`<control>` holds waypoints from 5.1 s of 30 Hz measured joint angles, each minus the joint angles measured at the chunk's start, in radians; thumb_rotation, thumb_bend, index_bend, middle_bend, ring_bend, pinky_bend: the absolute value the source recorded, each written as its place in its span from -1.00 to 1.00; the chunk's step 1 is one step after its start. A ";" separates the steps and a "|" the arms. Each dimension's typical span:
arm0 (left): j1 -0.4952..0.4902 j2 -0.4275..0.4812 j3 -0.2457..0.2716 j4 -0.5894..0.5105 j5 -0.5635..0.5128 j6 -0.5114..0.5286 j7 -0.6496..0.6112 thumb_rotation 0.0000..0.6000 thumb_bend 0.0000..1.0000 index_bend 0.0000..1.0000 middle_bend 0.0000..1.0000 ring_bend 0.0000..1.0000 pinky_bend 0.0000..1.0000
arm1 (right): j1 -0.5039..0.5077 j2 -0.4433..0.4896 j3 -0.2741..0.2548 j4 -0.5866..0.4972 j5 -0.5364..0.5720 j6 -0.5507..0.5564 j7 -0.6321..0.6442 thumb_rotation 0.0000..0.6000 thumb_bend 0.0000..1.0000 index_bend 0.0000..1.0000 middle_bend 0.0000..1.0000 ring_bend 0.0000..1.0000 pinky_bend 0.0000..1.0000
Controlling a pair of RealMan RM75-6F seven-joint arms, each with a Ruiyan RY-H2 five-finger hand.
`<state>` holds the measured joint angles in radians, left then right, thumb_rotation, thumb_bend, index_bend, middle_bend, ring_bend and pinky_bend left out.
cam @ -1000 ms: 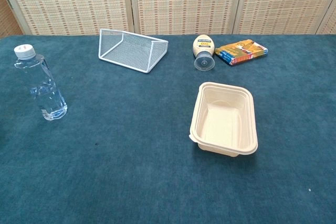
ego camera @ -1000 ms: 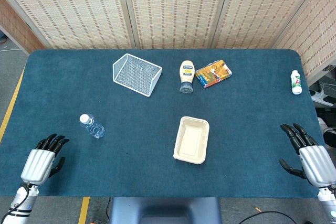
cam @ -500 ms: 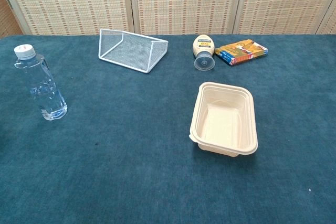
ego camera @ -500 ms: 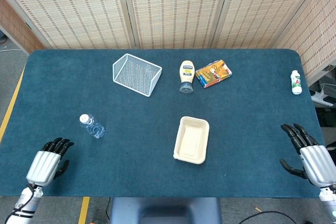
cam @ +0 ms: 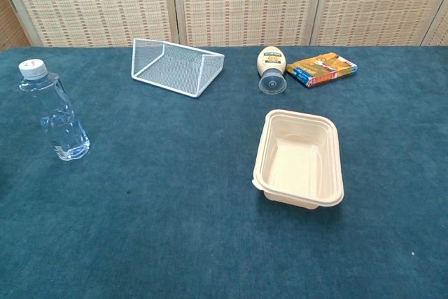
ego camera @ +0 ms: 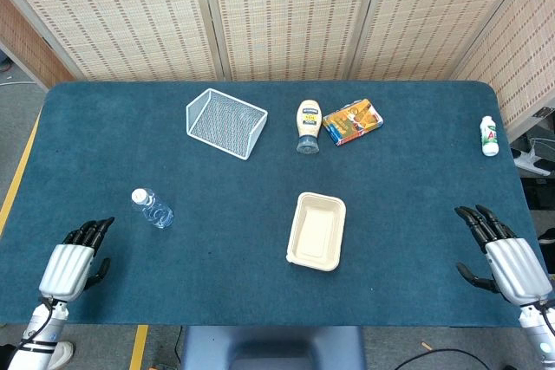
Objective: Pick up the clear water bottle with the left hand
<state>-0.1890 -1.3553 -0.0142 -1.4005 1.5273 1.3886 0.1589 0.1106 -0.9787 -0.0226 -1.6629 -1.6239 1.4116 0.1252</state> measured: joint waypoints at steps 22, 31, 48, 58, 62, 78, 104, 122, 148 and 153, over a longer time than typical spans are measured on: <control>-0.127 -0.169 -0.157 0.049 -0.217 -0.227 -0.373 1.00 -0.16 -1.00 -1.00 -0.96 -0.71 | 0.005 0.011 -0.021 -0.004 -0.028 -0.009 0.011 1.00 -0.58 -1.00 -0.86 -1.00 -0.53; -0.161 -0.221 -0.202 0.030 -0.267 -0.274 -0.501 1.00 -0.16 -1.00 -1.00 -0.96 -0.70 | 0.010 0.017 -0.027 -0.007 -0.030 -0.020 0.015 1.00 -0.58 -1.00 -0.86 -1.00 -0.53; -0.181 -0.396 -0.272 0.175 -0.326 -0.208 -0.591 1.00 -0.18 -0.87 -0.74 -0.78 -0.69 | 0.018 0.024 -0.029 -0.013 -0.021 -0.039 0.016 1.00 -0.58 -1.00 -0.86 -1.00 -0.53; -0.177 -0.479 -0.310 0.241 -0.311 -0.098 -0.629 1.00 0.35 0.07 0.22 0.04 -0.03 | 0.021 0.026 -0.029 -0.015 -0.017 -0.044 0.015 1.00 -0.58 -1.00 -0.86 -1.00 -0.53; -0.182 -0.471 -0.305 0.232 -0.256 -0.057 -0.620 1.00 0.43 0.12 0.26 0.09 0.01 | 0.024 0.028 -0.031 -0.016 -0.018 -0.051 0.014 1.00 -0.58 -1.00 -0.86 -1.00 -0.53; -0.267 -0.430 -0.257 0.491 0.030 0.170 -0.175 1.00 0.44 0.34 0.44 0.23 0.30 | 0.027 0.034 -0.035 -0.020 -0.016 -0.058 0.014 1.00 -0.58 -1.00 -0.86 -1.00 -0.53; -0.256 -0.309 -0.256 0.078 -0.166 0.022 -0.727 1.00 0.52 0.42 0.45 0.23 0.31 | 0.032 0.041 -0.039 -0.030 -0.007 -0.076 0.005 1.00 -0.58 -1.00 -0.86 -1.00 -0.53; -0.257 -0.349 -0.240 0.309 -0.172 0.034 -0.336 1.00 0.52 0.43 0.46 0.24 0.30 | 0.032 0.047 -0.041 -0.035 -0.005 -0.080 0.006 1.00 -0.58 -1.00 -0.86 -1.00 -0.53; -0.232 -0.287 -0.362 -0.083 -0.199 0.108 -0.597 1.00 0.52 0.43 0.46 0.25 0.30 | 0.032 0.049 -0.046 -0.043 -0.001 -0.091 -0.011 1.00 -0.58 -1.00 -0.86 -1.00 -0.53; -0.227 -0.329 -0.289 0.041 -0.223 0.017 -0.562 1.00 0.52 0.43 0.46 0.25 0.30 | 0.033 0.047 -0.046 -0.045 0.002 -0.097 -0.017 1.00 -0.58 -1.00 -0.86 -1.00 -0.53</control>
<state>-0.4162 -1.6845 -0.3033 -1.3597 1.3040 1.4055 -0.4026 0.1439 -0.9313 -0.0691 -1.7077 -1.6216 1.3148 0.1085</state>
